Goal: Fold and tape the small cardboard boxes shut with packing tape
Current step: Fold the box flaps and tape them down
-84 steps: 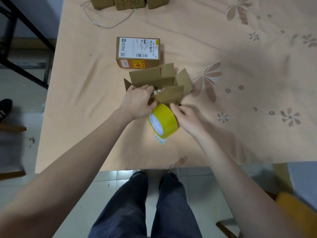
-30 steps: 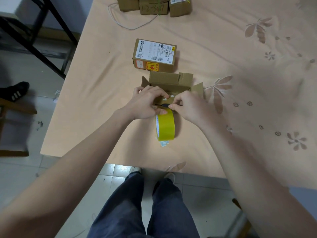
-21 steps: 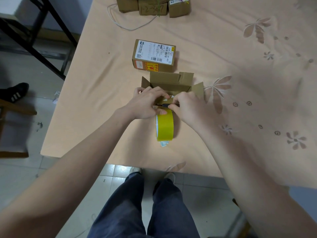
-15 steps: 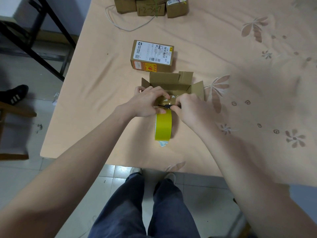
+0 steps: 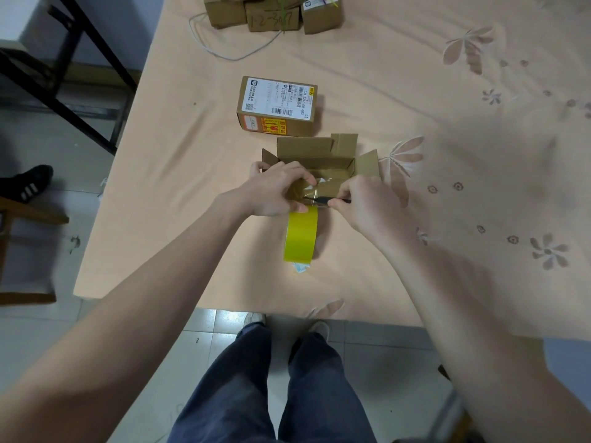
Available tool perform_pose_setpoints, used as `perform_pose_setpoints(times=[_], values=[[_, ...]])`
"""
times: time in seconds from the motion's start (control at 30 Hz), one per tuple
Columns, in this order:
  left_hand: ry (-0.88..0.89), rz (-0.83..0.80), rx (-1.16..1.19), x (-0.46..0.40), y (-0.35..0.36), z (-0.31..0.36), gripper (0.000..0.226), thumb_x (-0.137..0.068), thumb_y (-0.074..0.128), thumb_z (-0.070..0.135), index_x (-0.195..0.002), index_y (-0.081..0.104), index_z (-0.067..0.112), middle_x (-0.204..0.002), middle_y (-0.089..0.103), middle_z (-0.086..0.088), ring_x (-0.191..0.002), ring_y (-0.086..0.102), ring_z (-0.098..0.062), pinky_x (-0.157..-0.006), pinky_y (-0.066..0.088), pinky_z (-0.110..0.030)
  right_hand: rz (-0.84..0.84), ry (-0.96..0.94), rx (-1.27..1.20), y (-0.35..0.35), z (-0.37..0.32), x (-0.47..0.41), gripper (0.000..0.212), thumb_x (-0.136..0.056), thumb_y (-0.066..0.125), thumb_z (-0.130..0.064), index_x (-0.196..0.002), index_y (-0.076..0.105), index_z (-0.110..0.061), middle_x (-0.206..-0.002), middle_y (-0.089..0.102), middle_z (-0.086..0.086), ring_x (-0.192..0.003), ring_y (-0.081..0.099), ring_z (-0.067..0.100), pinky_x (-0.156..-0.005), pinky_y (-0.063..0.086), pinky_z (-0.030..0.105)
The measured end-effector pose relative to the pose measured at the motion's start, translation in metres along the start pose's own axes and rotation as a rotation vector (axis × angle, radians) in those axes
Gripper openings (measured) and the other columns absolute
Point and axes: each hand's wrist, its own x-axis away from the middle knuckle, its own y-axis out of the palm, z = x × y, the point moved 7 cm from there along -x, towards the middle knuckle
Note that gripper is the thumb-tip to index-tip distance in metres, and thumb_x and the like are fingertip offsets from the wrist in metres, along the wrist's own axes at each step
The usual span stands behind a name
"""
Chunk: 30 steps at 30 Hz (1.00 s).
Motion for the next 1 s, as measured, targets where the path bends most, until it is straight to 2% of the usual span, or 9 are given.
perform_pose_setpoints(times=[0.13, 0.23, 0.3, 0.4, 0.5, 0.57, 0.63, 0.73, 1.0], values=[[0.005, -0.005, 0.004, 0.0, -0.001, 0.001, 0.047, -0.079, 0.072, 0.033, -0.121, 0.052, 0.031, -0.126, 0.047, 0.014, -0.118, 0.04, -0.01, -0.085, 0.012, -0.03, 0.057, -0.004, 0.089, -0.006, 0.01, 0.003, 0.024, -0.088, 0.063, -0.038, -0.09, 0.07, -0.015, -0.091, 0.067, 0.011, -0.097, 0.06, 0.033, -0.083, 0.04, 0.035], [-0.011, -0.003, 0.007, 0.001, -0.005, -0.003, 0.051, -0.076, 0.074, 0.033, -0.122, 0.051, 0.03, -0.127, 0.047, 0.012, -0.121, 0.039, -0.01, -0.089, 0.012, -0.032, 0.077, 0.06, 0.113, -0.016, 0.037, 0.007, 0.029, -0.087, 0.064, -0.036, -0.102, 0.066, -0.011, -0.114, 0.06, 0.016, -0.108, 0.055, 0.035, -0.079, 0.044, 0.037], [-0.026, 0.004, 0.018, 0.001, -0.008, -0.007, 0.051, -0.076, 0.075, 0.033, -0.121, 0.051, 0.03, -0.127, 0.046, 0.011, -0.122, 0.039, -0.01, -0.091, 0.012, -0.032, 0.038, 0.093, 0.057, -0.018, 0.055, 0.01, 0.025, -0.085, 0.065, -0.039, -0.091, 0.063, -0.015, -0.116, 0.06, 0.013, -0.099, 0.058, 0.035, -0.068, 0.041, 0.034], [-0.027, 0.015, 0.029, 0.001, -0.006, -0.005, 0.053, -0.074, 0.076, 0.034, -0.121, 0.051, 0.03, -0.128, 0.046, 0.012, -0.122, 0.039, -0.01, -0.09, 0.012, -0.031, -0.001, 0.072, -0.146, -0.012, 0.057, 0.014, 0.033, -0.086, 0.063, -0.034, -0.06, 0.048, -0.021, -0.082, 0.06, 0.003, -0.079, 0.056, 0.029, -0.059, 0.033, 0.03], [-0.03, 0.031, 0.039, 0.002, -0.005, -0.002, 0.056, -0.073, 0.077, 0.036, -0.122, 0.051, 0.031, -0.129, 0.046, 0.012, -0.121, 0.039, -0.009, -0.089, 0.011, -0.03, 0.039, 0.05, -0.415, -0.006, 0.035, 0.017, 0.048, -0.091, 0.059, -0.034, -0.053, 0.034, -0.019, -0.054, 0.035, -0.004, -0.06, 0.043, 0.017, -0.059, 0.032, 0.029], [-0.033, 0.032, 0.038, 0.003, -0.005, -0.003, 0.058, -0.072, 0.078, 0.037, -0.123, 0.051, 0.031, -0.129, 0.046, 0.012, -0.122, 0.039, -0.009, -0.09, 0.011, -0.03, 0.055, 0.133, -0.594, 0.006, 0.026, 0.018, 0.048, -0.091, 0.058, -0.041, -0.058, 0.034, -0.016, -0.055, 0.033, -0.004, -0.057, 0.045, 0.015, -0.061, 0.039, 0.028], [-0.035, 0.034, 0.038, 0.003, -0.005, -0.003, 0.058, -0.072, 0.078, 0.038, -0.123, 0.051, 0.031, -0.129, 0.046, 0.013, -0.123, 0.039, -0.008, -0.092, 0.012, -0.031, -0.027, 0.226, -0.748, 0.029, 0.015, 0.016, 0.044, -0.09, 0.057, -0.046, -0.074, 0.048, -0.005, -0.065, 0.048, 0.003, -0.069, 0.058, 0.027, -0.074, 0.052, 0.04], [-0.031, 0.036, 0.036, 0.003, -0.005, -0.002, 0.056, -0.073, 0.077, 0.036, -0.123, 0.051, 0.03, -0.129, 0.046, 0.012, -0.121, 0.04, -0.009, -0.092, 0.014, -0.032, -0.118, 0.349, -0.867, 0.058, -0.001, 0.013, 0.047, -0.087, 0.062, -0.045, -0.098, 0.05, -0.001, -0.09, 0.062, 0.007, -0.09, 0.062, 0.026, -0.088, 0.052, 0.043], [-0.032, 0.155, 0.124, 0.007, -0.008, -0.009, 0.019, -0.092, 0.056, 0.019, -0.108, 0.06, 0.029, -0.116, 0.057, 0.017, -0.111, 0.047, -0.004, -0.092, 0.012, -0.026, -0.052, 0.487, -1.146, 0.078, -0.001, 0.009, 0.039, -0.081, 0.072, -0.019, -0.11, 0.055, 0.001, -0.1, 0.063, 0.012, -0.097, 0.061, 0.031, -0.085, 0.049, 0.04]])
